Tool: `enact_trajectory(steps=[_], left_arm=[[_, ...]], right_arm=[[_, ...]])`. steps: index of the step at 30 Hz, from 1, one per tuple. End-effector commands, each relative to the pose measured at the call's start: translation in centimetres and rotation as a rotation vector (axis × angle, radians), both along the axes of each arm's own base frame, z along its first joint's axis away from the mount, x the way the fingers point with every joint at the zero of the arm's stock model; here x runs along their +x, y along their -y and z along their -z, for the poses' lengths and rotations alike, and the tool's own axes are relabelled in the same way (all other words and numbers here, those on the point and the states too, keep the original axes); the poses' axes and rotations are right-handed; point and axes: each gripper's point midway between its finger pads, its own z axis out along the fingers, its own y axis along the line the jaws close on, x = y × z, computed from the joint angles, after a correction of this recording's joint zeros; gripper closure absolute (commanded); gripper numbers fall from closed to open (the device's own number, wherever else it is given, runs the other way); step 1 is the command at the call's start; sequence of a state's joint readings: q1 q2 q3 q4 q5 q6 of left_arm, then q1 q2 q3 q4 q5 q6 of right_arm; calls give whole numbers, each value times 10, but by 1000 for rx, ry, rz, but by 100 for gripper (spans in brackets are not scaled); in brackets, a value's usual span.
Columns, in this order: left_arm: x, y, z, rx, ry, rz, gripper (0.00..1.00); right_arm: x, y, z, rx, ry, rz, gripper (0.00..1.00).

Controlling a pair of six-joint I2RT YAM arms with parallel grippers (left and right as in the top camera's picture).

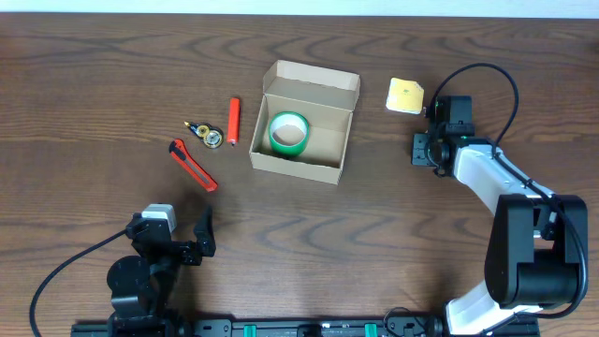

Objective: Pack container
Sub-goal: 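Move the right gripper to the clear packing tape and grasp it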

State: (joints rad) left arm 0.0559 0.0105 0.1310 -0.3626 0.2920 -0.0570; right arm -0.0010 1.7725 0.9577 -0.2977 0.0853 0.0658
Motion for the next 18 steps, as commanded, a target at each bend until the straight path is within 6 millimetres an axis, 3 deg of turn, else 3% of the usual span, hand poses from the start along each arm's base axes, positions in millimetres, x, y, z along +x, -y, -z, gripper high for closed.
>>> enact_trajectory(steps=[1,8,11,12,14,18], left_arm=[[-1,2,9,-16,-21,7,5],[0,2,9,-16,-21,6,5],[0,2,9,-16,-21,6,5],[0,2,9,-16,-21,6,5],[0,2,9,-16,-21,6,5],[0,2,9,-16,-21,6,5]], right_arm=[[-3,1,9,-10,-17,-19,60],[-7,1,23,-11,-54,-22,72],[-5,1,22,-11,-49,-22,89],[-5,1,22,-11,-47,-22,91],[-3,0,18,-11,-44,-24,99],[8,-5,-13,-12,-13,-35,99]])
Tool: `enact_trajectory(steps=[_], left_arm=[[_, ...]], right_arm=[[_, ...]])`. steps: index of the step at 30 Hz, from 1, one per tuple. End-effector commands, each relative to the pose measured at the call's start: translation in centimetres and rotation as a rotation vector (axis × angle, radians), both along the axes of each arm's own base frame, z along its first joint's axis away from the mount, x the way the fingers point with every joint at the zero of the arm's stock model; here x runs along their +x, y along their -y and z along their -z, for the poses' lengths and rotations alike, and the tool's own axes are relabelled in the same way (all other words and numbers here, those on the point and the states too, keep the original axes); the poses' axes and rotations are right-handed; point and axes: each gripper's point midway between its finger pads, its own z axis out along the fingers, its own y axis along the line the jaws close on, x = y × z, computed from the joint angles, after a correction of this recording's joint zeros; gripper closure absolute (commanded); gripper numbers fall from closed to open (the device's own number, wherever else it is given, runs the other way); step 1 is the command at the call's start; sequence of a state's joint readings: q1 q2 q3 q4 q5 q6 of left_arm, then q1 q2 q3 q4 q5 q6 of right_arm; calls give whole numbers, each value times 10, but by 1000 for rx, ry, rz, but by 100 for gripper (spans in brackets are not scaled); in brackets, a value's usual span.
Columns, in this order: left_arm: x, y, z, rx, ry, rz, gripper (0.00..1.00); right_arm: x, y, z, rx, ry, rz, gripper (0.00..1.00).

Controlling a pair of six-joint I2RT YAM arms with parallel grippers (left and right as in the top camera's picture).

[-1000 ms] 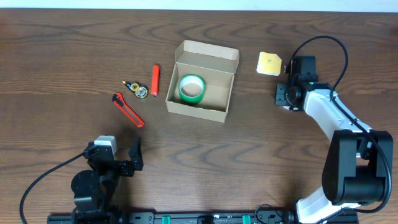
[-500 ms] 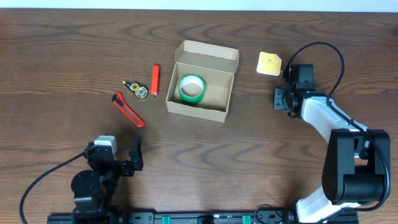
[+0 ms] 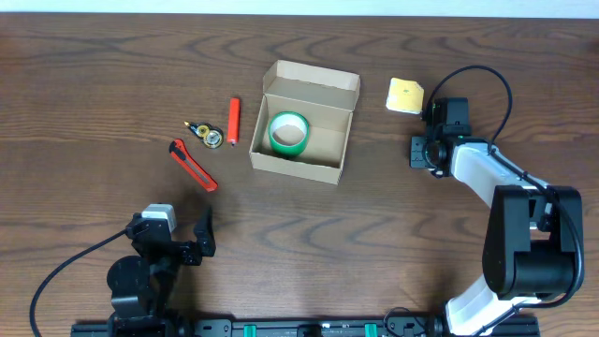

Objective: Pack container
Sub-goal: 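Move the right gripper to the clear packing tape and grasp it, then carry the clear tape into the box and release it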

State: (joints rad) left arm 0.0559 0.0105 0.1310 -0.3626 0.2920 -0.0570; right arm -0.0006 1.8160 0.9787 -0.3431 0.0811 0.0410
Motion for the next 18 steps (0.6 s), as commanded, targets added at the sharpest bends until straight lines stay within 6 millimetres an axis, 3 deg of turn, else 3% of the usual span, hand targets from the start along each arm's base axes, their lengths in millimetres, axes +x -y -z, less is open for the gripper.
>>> enact_trajectory(steps=[1,5,8,11,14,18], left_arm=[[-1,2,9,-16,-21,7,5],[0,2,9,-16,-21,6,5],[-1,2,9,-16,-21,7,5],[-1,2,9,-16,-21,7,5],[0,2,9,-16,-21,6,5],[0,2,9,-16,-21,6,5]], right_arm=[[19,-6,-39,-4,73,-15,99],[40,-28,-106,33,183,-69,99],[50,-66,-165,90,300,-145,99],[48,-113,-204,155,383,-220,99],[37,-174,-220,231,420,-321,99],[19,-242,-205,278,393,-401,99]])
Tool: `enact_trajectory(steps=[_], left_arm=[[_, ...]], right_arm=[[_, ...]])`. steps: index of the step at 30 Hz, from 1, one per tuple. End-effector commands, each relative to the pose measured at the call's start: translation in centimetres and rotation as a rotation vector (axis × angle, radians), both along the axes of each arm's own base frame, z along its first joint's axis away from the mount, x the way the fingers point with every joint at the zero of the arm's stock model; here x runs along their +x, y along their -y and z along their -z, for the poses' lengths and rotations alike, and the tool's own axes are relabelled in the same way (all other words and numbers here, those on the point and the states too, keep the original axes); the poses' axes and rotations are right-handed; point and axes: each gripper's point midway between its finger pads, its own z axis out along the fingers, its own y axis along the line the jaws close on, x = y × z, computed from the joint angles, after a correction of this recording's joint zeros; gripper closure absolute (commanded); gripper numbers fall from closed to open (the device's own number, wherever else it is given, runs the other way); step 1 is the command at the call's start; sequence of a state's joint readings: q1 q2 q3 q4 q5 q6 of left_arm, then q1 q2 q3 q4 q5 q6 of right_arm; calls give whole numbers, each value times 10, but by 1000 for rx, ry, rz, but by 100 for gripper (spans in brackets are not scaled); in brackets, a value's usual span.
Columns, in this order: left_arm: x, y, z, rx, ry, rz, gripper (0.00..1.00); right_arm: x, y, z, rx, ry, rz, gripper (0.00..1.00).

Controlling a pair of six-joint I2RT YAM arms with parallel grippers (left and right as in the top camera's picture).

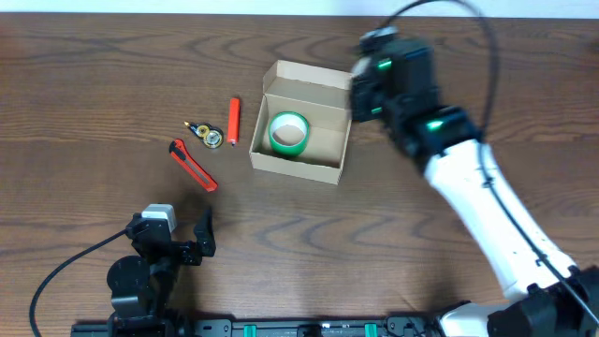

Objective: Pack container
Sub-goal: 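Carry the clear tape into the box and release it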

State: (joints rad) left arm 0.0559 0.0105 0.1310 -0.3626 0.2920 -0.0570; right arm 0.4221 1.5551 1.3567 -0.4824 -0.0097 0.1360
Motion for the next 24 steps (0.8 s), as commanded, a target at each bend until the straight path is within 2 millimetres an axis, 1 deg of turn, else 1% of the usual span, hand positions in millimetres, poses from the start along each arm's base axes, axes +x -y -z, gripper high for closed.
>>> enact_trajectory(steps=[1,6,8,11,14,17,21,24], left_arm=[[0,2,9,-16,-21,6,5],[0,2,9,-16,-21,6,5],[-1,2,9,-16,-21,7,5],[0,2,9,-16,-21,6,4],[-1,2,9,-16,-21,7,4],[-1,2,9,-16,-21,7,5],[-1,2,9,-16,-21,7,5],[0,2,9,-16,-21,6,5]], right_arm=[[-15,-49,35,18,-85,-29,99],[-27,-98,75,-30,-138,-51,99],[-29,-111,88,-53,-154,-52,99],[-27,-124,106,-91,-186,-37,99],[-18,-134,118,-124,-204,-32,99],[-10,-140,126,-147,-230,-30,99],[-4,-143,131,-156,-238,-24,99],[-2,-142,134,-150,-247,-10,99]])
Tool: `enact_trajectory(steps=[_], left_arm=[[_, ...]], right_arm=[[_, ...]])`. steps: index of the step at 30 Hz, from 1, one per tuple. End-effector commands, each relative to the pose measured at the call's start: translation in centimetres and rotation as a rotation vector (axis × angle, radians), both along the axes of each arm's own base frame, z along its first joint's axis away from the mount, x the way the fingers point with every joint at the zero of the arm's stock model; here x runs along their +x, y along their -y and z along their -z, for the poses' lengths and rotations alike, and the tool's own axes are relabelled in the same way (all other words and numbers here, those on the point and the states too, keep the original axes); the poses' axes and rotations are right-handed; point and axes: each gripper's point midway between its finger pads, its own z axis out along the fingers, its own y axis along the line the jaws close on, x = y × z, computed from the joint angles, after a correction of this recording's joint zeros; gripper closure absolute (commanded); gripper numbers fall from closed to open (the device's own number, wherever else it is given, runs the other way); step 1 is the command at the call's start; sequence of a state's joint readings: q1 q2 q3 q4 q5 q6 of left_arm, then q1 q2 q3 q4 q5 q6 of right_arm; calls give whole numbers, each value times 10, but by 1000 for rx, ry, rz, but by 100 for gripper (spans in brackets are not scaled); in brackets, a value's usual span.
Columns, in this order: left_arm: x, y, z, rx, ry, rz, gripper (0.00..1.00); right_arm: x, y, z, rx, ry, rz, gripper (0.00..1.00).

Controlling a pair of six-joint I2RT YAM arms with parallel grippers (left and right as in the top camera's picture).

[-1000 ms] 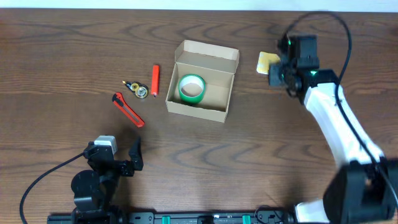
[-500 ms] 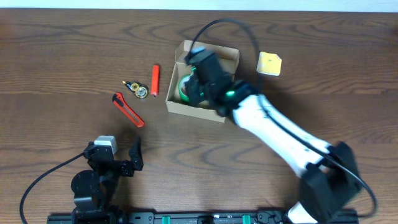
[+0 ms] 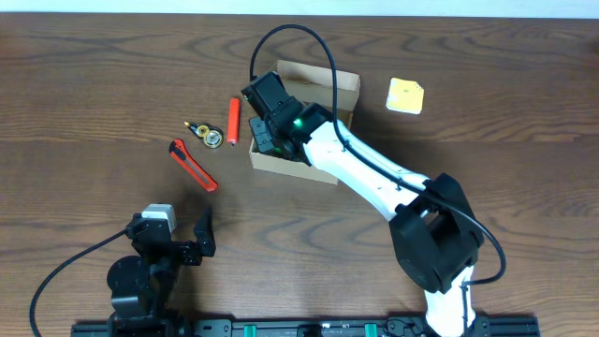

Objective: Pack container
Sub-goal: 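Carry the clear tape into the box and release it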

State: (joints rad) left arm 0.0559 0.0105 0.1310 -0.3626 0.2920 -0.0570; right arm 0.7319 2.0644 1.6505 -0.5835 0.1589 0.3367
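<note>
The open cardboard box [image 3: 343, 83] sits at the table's centre back. My right arm reaches across it from the lower right, and my right gripper [image 3: 260, 134] hangs over the box's left wall; its jaws are not readable from above. The arm hides the inside of the box, so nothing in it shows. A red marker [image 3: 233, 115] lies just left of the gripper. Further left are a small gold-and-black trinket [image 3: 208, 135] and a red utility knife [image 3: 193, 164]. A yellow pad [image 3: 404, 95] lies right of the box. My left gripper [image 3: 202, 239] rests open at the near left.
The right arm's black cable [image 3: 298, 42] loops up over the back of the box. The left arm's base and cable [image 3: 56, 276] occupy the near left corner. The rail [image 3: 299, 328] runs along the front edge.
The right arm has moved from above the box's back right corner to over its left wall, close to the red marker. The green tape roll in the box is now hidden under it.
At the two oldest moments the right gripper stayed low on the table just below the yellow pad, right of the box. Then it stood high over the box's back right corner, hiding the pad. Now it is over the box's left side. The loose items and left arm never moved.
</note>
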Motion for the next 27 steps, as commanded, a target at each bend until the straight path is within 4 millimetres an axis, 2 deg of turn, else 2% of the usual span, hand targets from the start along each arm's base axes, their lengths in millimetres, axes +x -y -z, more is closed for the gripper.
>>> enact_trajectory(steps=[1,7,11,13,15,17,18,21,24,27], left_arm=[[-1,2,9,-16,-21,7,5],[0,2,9,-16,-21,6,4],[0,2,9,-16,-21,6,5],[-1,2,9,-16,-21,7,4],[-1,2,9,-16,-21,7,4],[0,2,9,-16,-21,6,5],[0,2,9,-16,-21,6,5],[0,2,9,-16,-21,6,4],[-1,2,9,-16,-21,7,5],[0,2,9,-16,-21,6,5]], right_arm=[[6,0,3,-5,3,34,99],[4,1,16,-25,-23,33,99],[6,0,16,-19,-14,33,96],[8,-1,14,-16,-3,35,91],[10,0,13,-16,5,37,80],[10,1,13,-16,5,39,59],[11,1,14,-17,4,40,53],[10,2,14,-18,3,41,47],[10,2,6,-11,11,40,48],[6,5,-19,0,22,41,50]])
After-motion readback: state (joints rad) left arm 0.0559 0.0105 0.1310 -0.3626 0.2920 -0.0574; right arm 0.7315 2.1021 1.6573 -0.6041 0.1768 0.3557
